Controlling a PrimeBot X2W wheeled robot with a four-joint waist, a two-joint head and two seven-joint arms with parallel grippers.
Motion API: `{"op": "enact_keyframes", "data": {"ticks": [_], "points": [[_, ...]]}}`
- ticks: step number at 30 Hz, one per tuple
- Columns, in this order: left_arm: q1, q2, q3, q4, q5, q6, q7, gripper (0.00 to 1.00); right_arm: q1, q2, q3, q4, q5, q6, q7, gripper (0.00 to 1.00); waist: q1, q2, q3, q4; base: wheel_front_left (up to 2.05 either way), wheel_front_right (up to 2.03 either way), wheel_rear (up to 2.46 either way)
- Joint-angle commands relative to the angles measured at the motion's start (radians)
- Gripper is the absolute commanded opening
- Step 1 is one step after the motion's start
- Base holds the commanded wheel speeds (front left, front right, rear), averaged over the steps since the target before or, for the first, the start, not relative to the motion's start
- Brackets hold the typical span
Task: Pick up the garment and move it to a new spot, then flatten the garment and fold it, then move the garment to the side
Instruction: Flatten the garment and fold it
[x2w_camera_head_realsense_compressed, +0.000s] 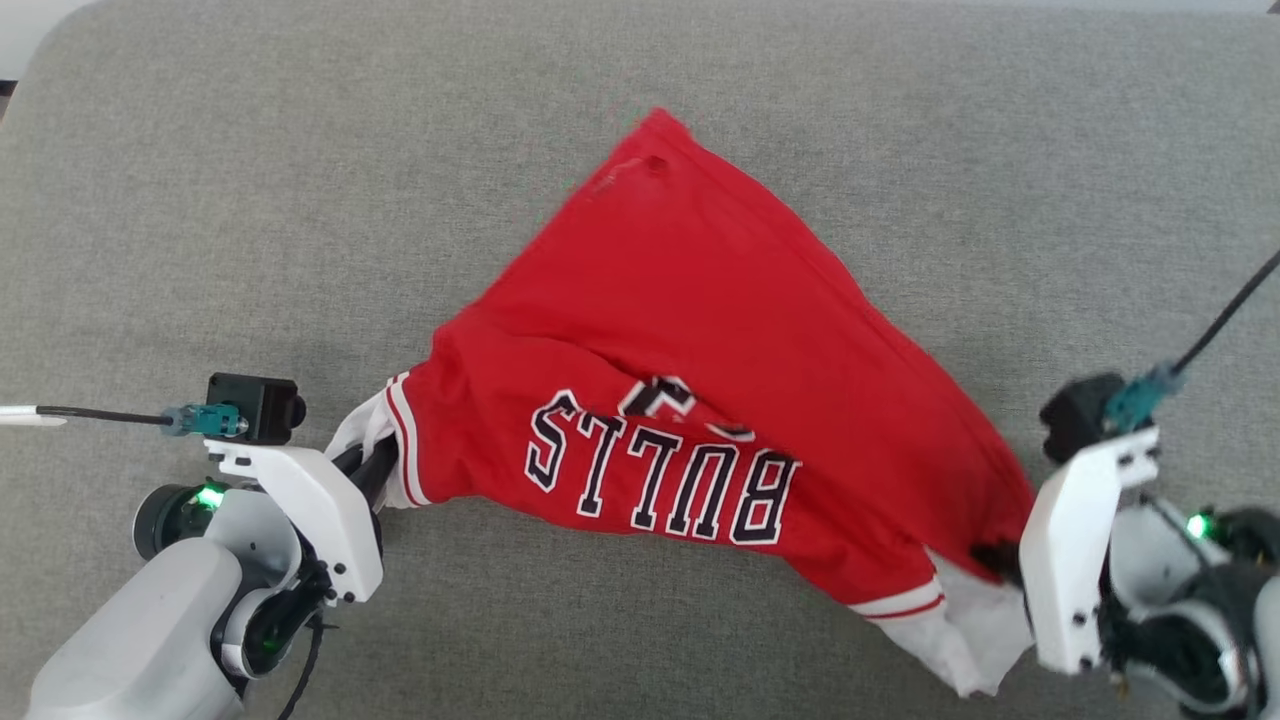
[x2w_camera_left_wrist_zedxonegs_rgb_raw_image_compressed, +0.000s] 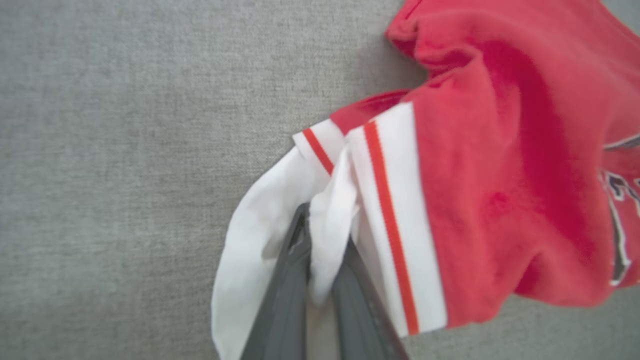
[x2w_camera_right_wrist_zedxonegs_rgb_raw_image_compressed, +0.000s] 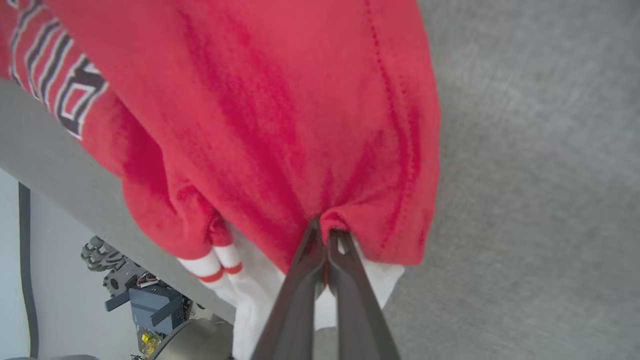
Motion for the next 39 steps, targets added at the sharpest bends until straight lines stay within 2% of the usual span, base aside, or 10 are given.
{"op": "enact_keyframes", "data": {"ticks": [1,3,5,6,7,8,13,22,28,39], "points": [[0.022,-0.009,-0.011,0.003,0.002,0.001,0.004,0.00,0.023,0.005,0.000,0.001,-0.017,0.000,-0.012,0.00,0.0000,-0.0001,0.002,0.002,0.00,0.00,0.00],[0.025,-0.013,-0.014,0.002,0.002,0.000,0.003,0.00,0.047,0.024,-0.002,0.026,-0.041,0.000,-0.043,0.00,0.0000,-0.0001,0.004,0.004,0.00,0.00,0.00],[0.025,-0.015,-0.018,0.003,0.003,-0.002,0.003,0.00,0.057,0.028,0.006,0.063,-0.073,0.000,-0.088,0.22,0.0000,-0.0001,0.007,0.006,0.00,0.00,0.00],[0.024,-0.015,-0.019,0.004,0.004,-0.002,0.003,0.00,0.061,0.038,0.008,0.087,-0.082,0.000,-0.107,0.38,0.0000,-0.0001,0.007,0.006,0.00,0.00,0.00],[0.024,-0.016,-0.020,0.005,0.004,-0.003,0.002,0.00,0.059,0.044,0.010,0.104,-0.090,0.000,-0.128,0.88,0.0000,-0.0001,0.008,0.007,0.00,0.00,0.00],[0.023,-0.016,-0.021,0.006,0.005,-0.003,0.002,0.00,0.053,0.044,0.015,0.116,-0.103,0.000,-0.146,1.00,0.0000,-0.0001,0.008,0.008,0.00,0.00,0.00],[0.027,-0.013,-0.021,0.010,0.002,-0.002,0.000,0.00,0.037,0.029,0.025,0.098,-0.105,-0.002,-0.158,1.00,0.0000,-0.0001,0.004,0.006,0.00,0.00,0.00],[0.049,0.001,-0.025,-0.001,-0.005,0.007,0.004,0.00,0.065,0.011,-0.008,-0.167,-0.097,0.000,-0.050,1.00,0.0000,-0.0001,-0.020,0.002,0.00,0.00,0.00],[0.047,-0.005,-0.031,-0.017,-0.002,0.009,0.009,0.00,0.001,0.049,-0.043,-0.285,-0.126,0.000,-0.108,1.00,0.0000,-0.0001,-0.025,0.024,0.00,0.00,0.00],[-0.019,-0.059,-0.064,-0.014,0.023,-0.010,0.022,0.00,-0.306,0.065,0.049,0.001,-0.158,0.000,-0.404,1.00,0.0000,-0.0001,0.006,0.109,0.00,0.00,0.00]]}}
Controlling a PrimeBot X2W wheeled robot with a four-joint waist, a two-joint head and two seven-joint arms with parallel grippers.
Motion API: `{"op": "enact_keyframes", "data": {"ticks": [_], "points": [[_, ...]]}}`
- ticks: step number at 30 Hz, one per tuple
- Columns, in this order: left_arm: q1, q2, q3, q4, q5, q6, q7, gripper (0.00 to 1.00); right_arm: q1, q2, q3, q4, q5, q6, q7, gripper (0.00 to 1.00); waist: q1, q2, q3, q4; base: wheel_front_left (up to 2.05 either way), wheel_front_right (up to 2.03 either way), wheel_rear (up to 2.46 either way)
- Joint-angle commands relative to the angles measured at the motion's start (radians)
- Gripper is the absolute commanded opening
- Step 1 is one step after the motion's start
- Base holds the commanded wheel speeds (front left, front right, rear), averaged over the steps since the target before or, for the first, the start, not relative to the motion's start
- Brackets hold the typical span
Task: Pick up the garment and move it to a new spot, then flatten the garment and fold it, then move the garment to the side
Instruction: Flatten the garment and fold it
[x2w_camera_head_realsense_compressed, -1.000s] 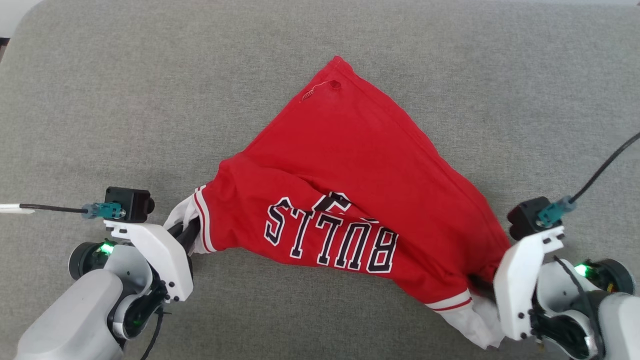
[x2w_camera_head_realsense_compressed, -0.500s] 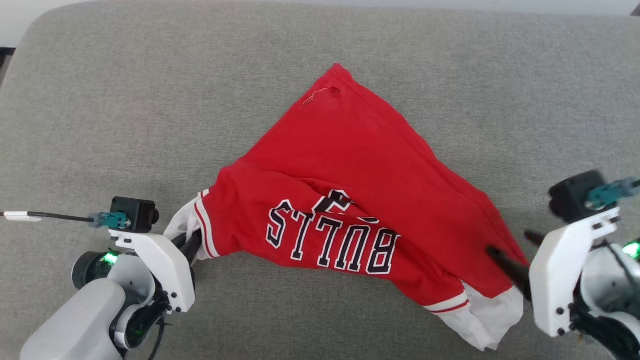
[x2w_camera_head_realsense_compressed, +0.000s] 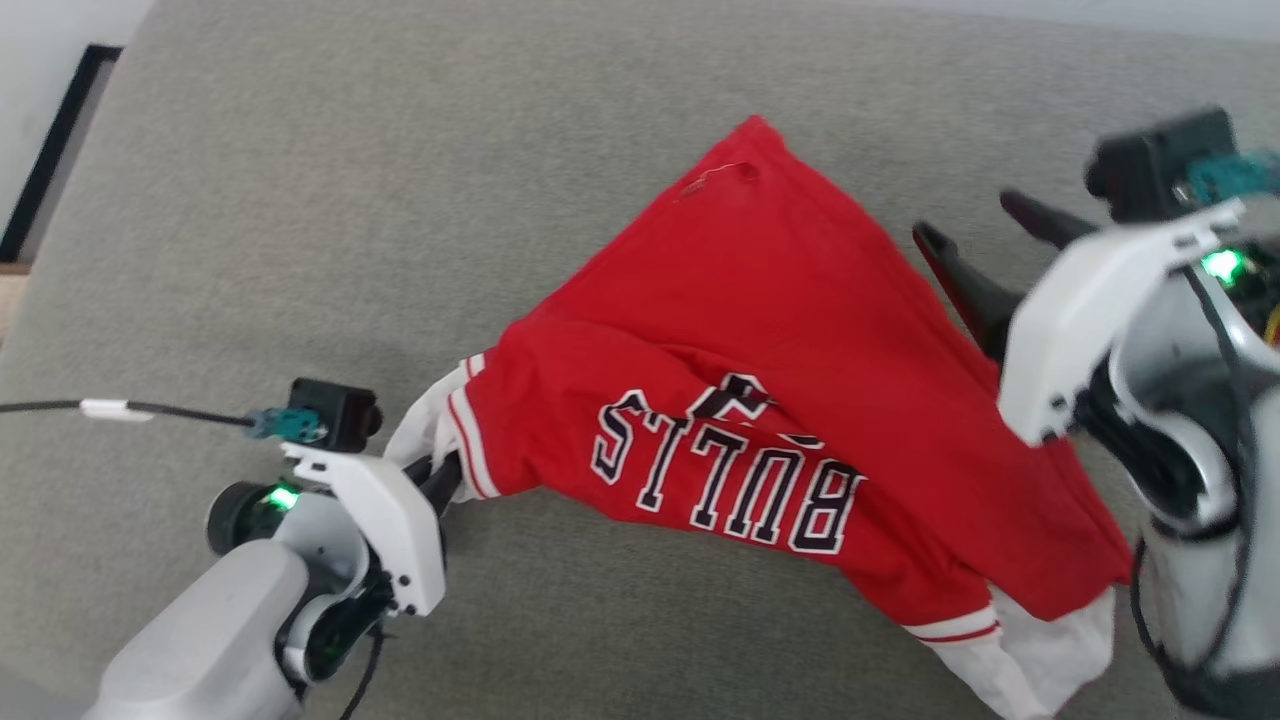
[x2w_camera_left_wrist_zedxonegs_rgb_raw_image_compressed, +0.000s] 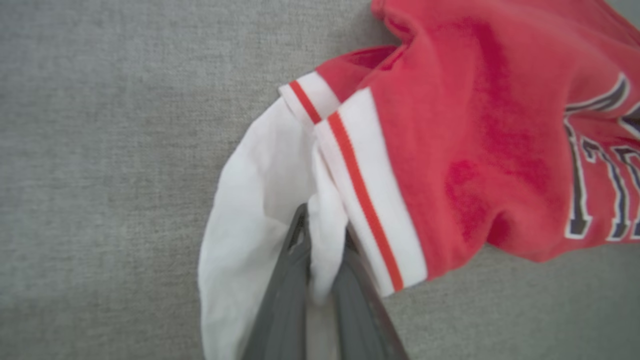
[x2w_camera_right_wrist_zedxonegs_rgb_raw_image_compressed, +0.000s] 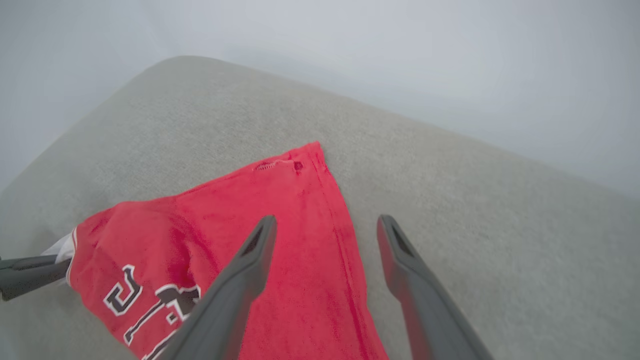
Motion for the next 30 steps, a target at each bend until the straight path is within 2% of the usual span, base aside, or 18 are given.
{"op": "enact_keyframes", "data": {"ticks": [1,8,14,23,30], "points": [[-0.008,-0.007,-0.007,0.005,0.007,-0.006,0.005,0.00,-0.016,-0.001,0.005,0.019,0.002,0.000,-0.015,1.00,0.0000,0.0000,0.010,0.022,0.00,0.00,0.00],[-0.062,-0.065,-0.035,0.039,0.026,-0.038,0.007,0.00,-0.238,-0.058,0.096,0.359,-0.003,0.000,-0.145,1.00,0.0000,0.0000,0.036,0.111,0.00,0.00,0.00],[-0.104,-0.123,-0.061,0.081,0.038,-0.069,0.000,0.00,-0.393,-0.088,0.156,0.637,-0.001,0.000,-0.178,1.00,0.0000,0.0000,0.064,0.188,0.00,0.00,0.00],[-0.163,-0.197,-0.102,0.157,0.033,-0.105,-0.018,0.00,-0.529,-0.124,0.261,0.941,0.021,0.000,-0.111,1.00,0.0000,0.0000,0.111,0.273,0.00,0.00,0.00],[-0.187,-0.219,-0.124,0.211,0.018,-0.112,-0.043,0.00,-0.516,-0.127,0.375,1.127,0.062,0.000,-0.014,1.00,0.0000,0.0000,0.132,0.297,0.00,0.00,0.00]]}}
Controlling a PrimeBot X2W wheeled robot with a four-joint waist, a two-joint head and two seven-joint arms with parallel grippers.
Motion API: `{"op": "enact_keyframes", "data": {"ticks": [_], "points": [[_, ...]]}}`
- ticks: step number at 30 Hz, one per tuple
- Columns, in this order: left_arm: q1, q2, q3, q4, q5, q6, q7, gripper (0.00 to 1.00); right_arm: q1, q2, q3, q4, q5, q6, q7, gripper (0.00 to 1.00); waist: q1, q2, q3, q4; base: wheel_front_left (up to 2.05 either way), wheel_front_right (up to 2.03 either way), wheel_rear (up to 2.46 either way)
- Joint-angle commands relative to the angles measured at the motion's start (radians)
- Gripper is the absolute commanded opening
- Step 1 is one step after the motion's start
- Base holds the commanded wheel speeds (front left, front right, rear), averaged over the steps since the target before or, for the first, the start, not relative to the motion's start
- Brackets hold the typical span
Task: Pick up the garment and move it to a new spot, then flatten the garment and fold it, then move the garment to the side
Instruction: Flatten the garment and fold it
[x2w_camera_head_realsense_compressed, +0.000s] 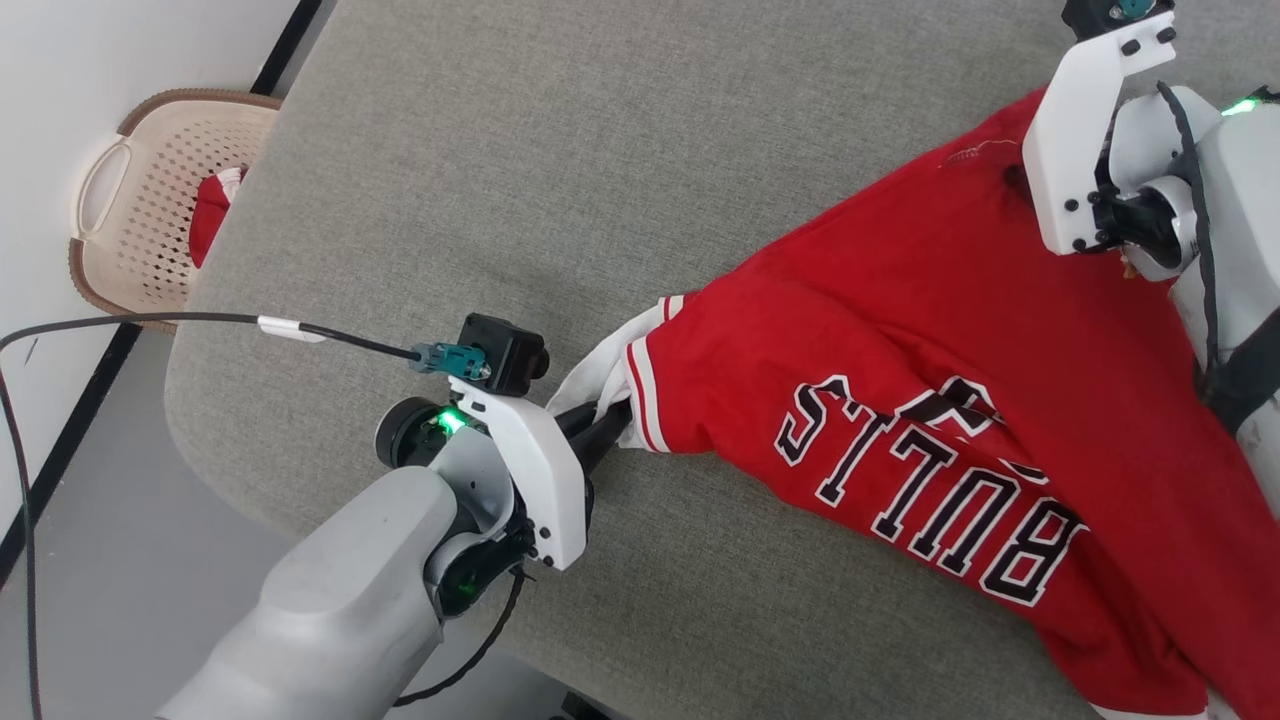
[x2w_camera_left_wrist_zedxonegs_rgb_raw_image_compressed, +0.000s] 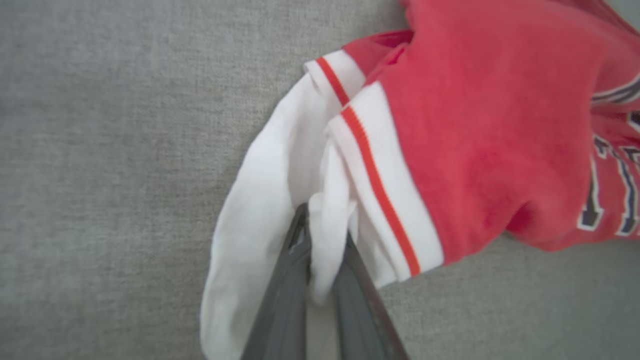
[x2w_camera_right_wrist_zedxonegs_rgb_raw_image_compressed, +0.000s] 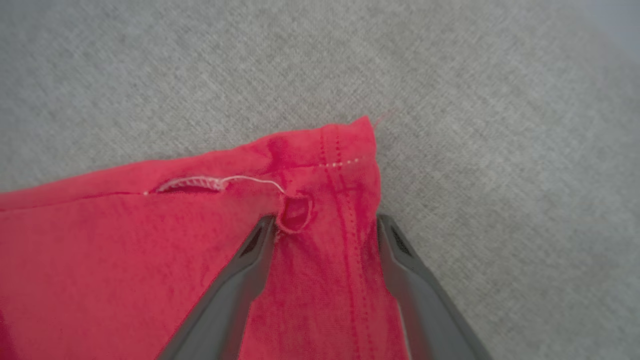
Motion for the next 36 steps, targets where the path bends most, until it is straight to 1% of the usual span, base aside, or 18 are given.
{"op": "enact_keyframes", "data": {"ticks": [1,2,3,4,6,8,11,15,16,20,26,31,34,36], "points": [[-0.002,0.004,-0.013,0.035,-0.013,0.007,0.000,0.00,0.089,0.004,0.051,0.093,0.018,0.000,0.059,1.00,0.0000,-0.0001,0.006,0.003,0.00,0.00,0.00],[-0.004,0.004,-0.017,0.042,-0.012,0.006,-0.003,0.00,0.090,0.004,0.065,0.109,0.025,0.000,0.071,1.00,0.0000,-0.0001,0.007,0.003,0.00,0.00,0.00],[-0.007,0.003,-0.020,0.048,-0.015,0.006,-0.005,0.00,0.086,0.001,0.076,0.115,0.030,0.000,0.071,0.20,0.0000,-0.0001,0.007,0.001,0.00,0.00,0.00],[-0.009,0.002,-0.022,0.054,-0.020,0.005,-0.007,0.00,0.074,-0.005,0.087,0.113,0.031,0.000,0.052,0.00,0.0000,-0.0001,0.007,-0.001,0.00,0.00,0.00],[-0.019,0.006,-0.028,0.063,-0.032,0.004,-0.004,0.00,0.042,-0.013,0.099,0.109,0.040,0.000,0.018,0.00,0.0000,-0.0001,0.003,-0.008,0.00,0.00,0.00],[-0.033,0.023,-0.038,0.057,-0.045,0.004,0.005,0.00,0.009,-0.015,0.105,0.087,0.062,0.000,-0.022,0.00,0.0000,-0.0001,-0.005,-0.020,0.00,0.00,0.00],[-0.047,0.046,-0.037,0.043,-0.076,0.004,0.017,0.00,-0.018,-0.023,0.121,0.060,0.076,0.000,-0.050,0.00,0.0000,-0.0001,-0.017,-0.038,0.00,0.00,0.00],[-0.093,0.113,-0.040,0.003,-0.104,0.002,0.049,0.00,-0.049,-0.035,0.139,0.000,0.131,0.000,-0.104,0.00,0.0000,-0.0001,-0.045,-0.083,0.00,0.00,0.00],[-0.123,0.152,-0.046,-0.019,-0.102,0.002,0.070,0.00,-0.053,-0.045,0.152,-0.032,0.155,0.000,-0.125,0.00,0.0000,-0.0001,-0.060,-0.108,0.00,0.00,0.00],[-0.188,0.232,-0.048,-0.057,-0.096,0.002,0.123,0.00,-0.047,-0.084,0.159,-0.097,0.197,0.000,-0.161,0.00,0.0000,-0.0001,-0.086,-0.160,0.00,0.00,0.00],[-0.304,0.313,-0.037,-0.093,-0.078,0.002,0.216,0.00,-0.039,-0.121,0.126,-0.178,0.221,0.000,-0.192,0.00,0.0000,-0.0001,-0.129,-0.233,0.00,0.00,0.00],[-0.401,0.339,-0.023,-0.085,-0.070,0.004,0.273,0.00,-0.055,-0.126,0.074,-0.231,0.207,0.000,-0.210,0.00,0.0000,-0.0001,-0.154,-0.285,0.00,0.00,0.00],[-0.460,0.337,-0.020,-0.060,-0.053,0.004,0.284,0.00,-0.068,-0.112,0.021,-0.232,0.179,0.000,-0.227,0.00,0.0000,-0.0001,-0.162,-0.313,0.00,0.00,0.00],[-0.504,0.332,-0.014,-0.033,-0.036,0.004,0.271,0.00,-0.085,-0.097,-0.027,-0.217,0.146,-0.001,-0.248,0.00,0.0000,-0.0001,-0.160,-0.330,0.00,0.00,0.00]]}}
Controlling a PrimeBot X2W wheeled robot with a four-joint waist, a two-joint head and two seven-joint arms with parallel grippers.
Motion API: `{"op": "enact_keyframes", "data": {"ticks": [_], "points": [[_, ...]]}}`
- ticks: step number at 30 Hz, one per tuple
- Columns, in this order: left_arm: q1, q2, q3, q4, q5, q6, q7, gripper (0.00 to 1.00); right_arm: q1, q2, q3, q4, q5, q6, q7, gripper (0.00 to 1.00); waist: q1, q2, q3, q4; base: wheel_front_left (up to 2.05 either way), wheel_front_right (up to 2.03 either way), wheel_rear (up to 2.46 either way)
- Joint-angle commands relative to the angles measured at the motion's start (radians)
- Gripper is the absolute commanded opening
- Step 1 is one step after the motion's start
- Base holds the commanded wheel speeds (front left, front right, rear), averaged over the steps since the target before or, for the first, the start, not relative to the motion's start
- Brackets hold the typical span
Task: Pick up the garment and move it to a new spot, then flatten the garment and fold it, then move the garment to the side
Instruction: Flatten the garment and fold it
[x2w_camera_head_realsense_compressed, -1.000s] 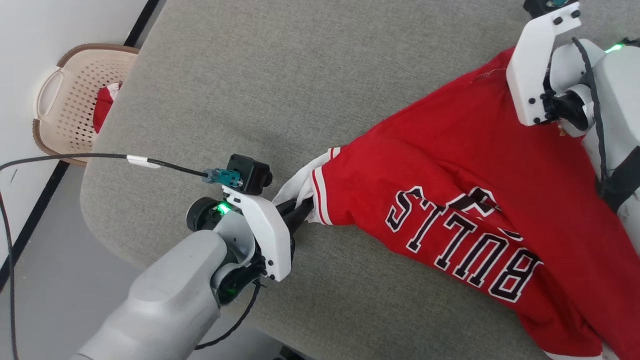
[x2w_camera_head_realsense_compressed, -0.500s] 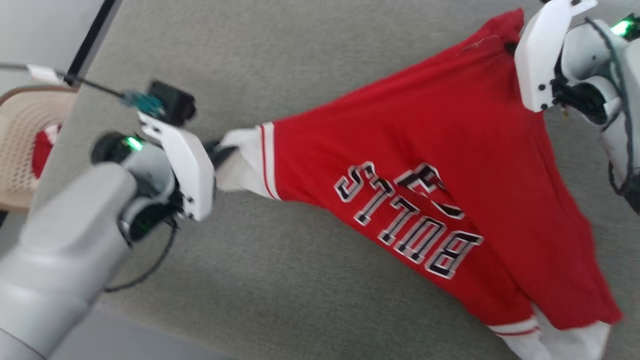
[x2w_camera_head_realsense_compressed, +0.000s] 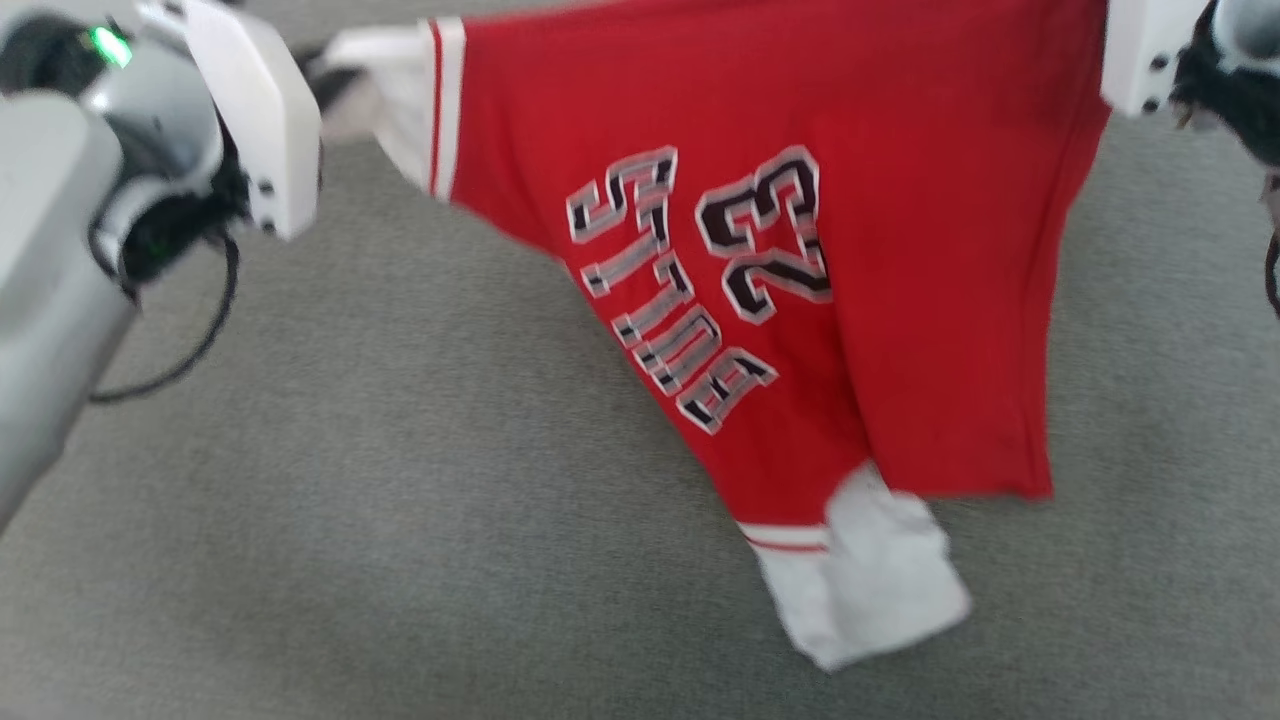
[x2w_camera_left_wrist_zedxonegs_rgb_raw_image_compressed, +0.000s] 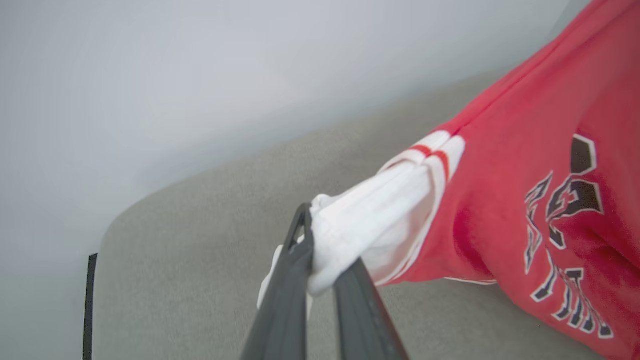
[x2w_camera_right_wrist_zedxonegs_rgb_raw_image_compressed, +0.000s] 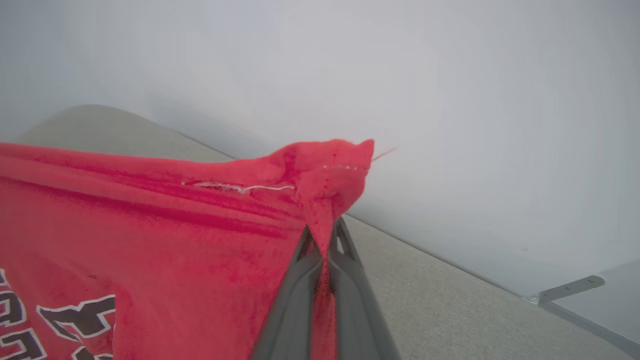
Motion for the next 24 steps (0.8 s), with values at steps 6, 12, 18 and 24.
{"op": "enact_keyframes", "data": {"ticks": [6,12,18,24], "points": [[-0.168,-0.037,0.024,0.127,0.089,0.015,-0.120,0.00,-0.089,0.062,-0.154,0.083,-0.162,-0.002,-0.135,0.00,0.0000,0.0000,0.018,-0.052,0.00,0.00,0.00],[-0.345,-0.092,0.045,0.261,0.223,0.065,-0.379,0.00,-0.178,0.116,-0.284,0.145,-0.365,-0.003,-0.381,0.00,0.0000,0.0000,0.043,-0.070,0.00,0.00,0.00],[-0.452,-0.135,0.064,0.323,0.305,0.110,-0.598,0.00,-0.210,0.151,-0.385,0.157,-0.553,-0.003,-0.590,0.00,0.0000,0.0000,0.049,-0.068,0.00,0.00,0.00],[-0.371,-0.155,0.033,0.325,0.333,0.034,-0.635,0.00,-0.148,0.210,-0.381,0.229,-0.617,-0.003,-0.627,0.00,0.0000,0.0000,0.040,-0.063,0.00,0.00,0.00]]}}
